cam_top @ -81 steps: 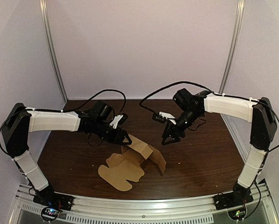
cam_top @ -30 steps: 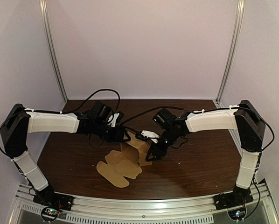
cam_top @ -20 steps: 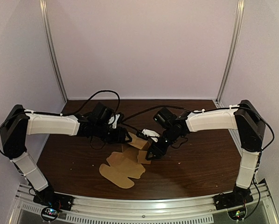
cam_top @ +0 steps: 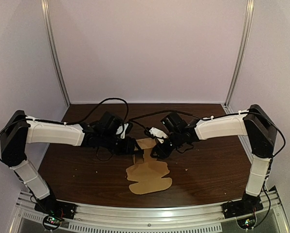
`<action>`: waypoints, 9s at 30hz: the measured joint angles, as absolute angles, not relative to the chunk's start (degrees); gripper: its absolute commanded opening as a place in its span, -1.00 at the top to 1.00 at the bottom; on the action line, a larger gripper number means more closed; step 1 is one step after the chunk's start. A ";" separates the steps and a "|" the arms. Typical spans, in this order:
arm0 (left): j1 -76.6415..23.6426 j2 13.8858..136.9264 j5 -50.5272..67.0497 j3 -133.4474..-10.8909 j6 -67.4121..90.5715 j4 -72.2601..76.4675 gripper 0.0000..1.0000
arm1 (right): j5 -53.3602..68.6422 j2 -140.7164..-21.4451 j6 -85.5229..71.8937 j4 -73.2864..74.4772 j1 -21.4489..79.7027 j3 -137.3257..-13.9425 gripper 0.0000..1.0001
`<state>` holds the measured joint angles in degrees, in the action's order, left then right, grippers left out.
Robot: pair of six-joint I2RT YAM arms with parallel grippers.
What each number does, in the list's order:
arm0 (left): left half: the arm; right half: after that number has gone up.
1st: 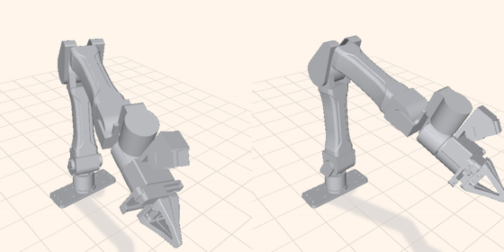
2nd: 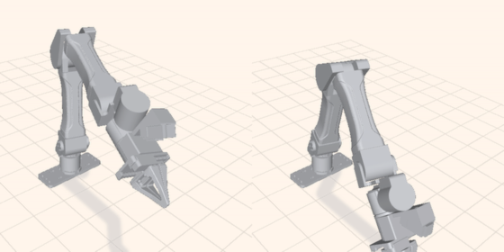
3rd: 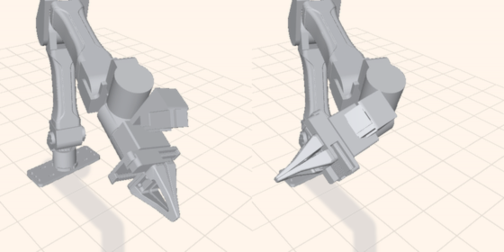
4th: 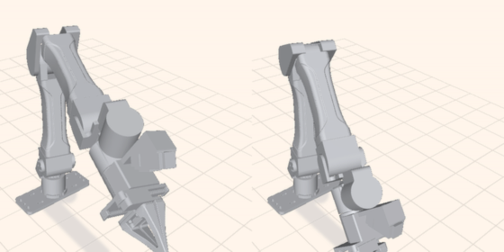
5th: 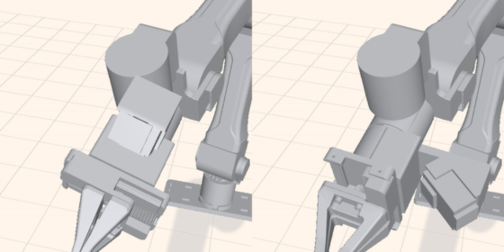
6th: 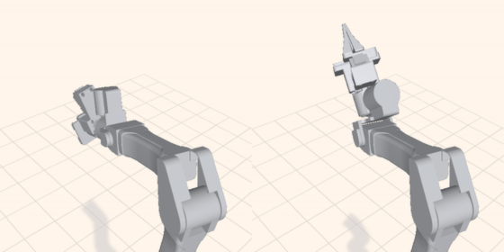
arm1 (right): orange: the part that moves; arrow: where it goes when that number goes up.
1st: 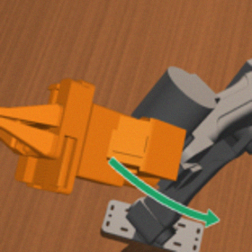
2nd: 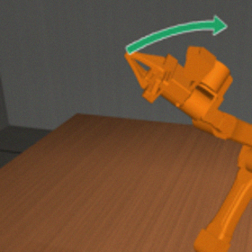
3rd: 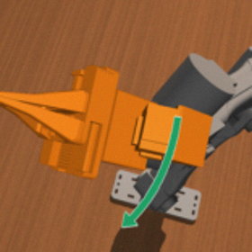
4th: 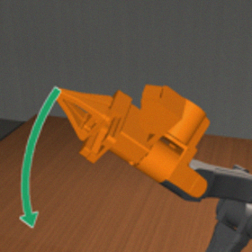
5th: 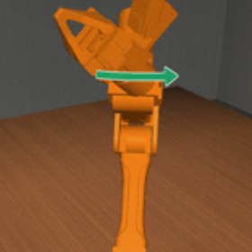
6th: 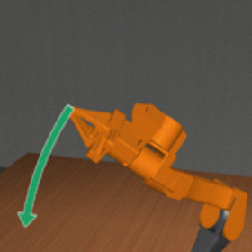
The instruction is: Fold the paper box
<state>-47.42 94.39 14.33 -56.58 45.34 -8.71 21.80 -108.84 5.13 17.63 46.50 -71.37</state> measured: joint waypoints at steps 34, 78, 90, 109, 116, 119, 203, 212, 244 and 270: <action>-44.18 100.90 16.43 -63.20 38.57 -14.24 -0.15 | 16.84 -118.10 8.62 1.69 43.97 -76.16 0.34; -27.42 111.90 15.77 -92.20 15.90 -43.88 -0.25 | 28.14 -134.41 13.69 24.88 29.41 -114.89 0.29; -27.40 111.48 23.86 -86.21 17.21 -40.27 -0.18 | 40.58 -135.39 19.22 29.82 31.20 -108.25 0.17; -27.35 111.31 31.42 -82.52 19.00 -33.39 -0.13 | 44.16 -124.77 34.87 44.88 29.78 -104.75 0.26; -28.18 111.31 33.67 -81.95 19.05 -31.38 -0.12 | 39.68 -119.07 31.59 41.52 20.91 -106.13 0.24; -29.23 111.31 34.50 -81.95 19.03 -31.33 -0.11 | 36.93 -124.55 28.42 39.07 20.67 -111.98 0.23; -29.04 116.57 54.57 -78.37 34.63 -14.55 -0.13 | 43.66 -130.41 17.43 21.26 37.30 -101.95 0.55; -28.12 117.23 54.24 -78.35 36.38 -11.84 -0.13 | 36.88 -128.51 12.97 17.52 38.04 -97.84 0.91; -28.49 108.16 43.70 -73.10 29.36 -21.15 -0.16 | 6.33 -116.03 31.40 71.37 46.04 -86.85 0.72; -28.49 107.04 42.59 -72.73 28.36 -21.47 -0.15 | 3.16 -112.81 28.12 63.66 46.33 -78.96 0.76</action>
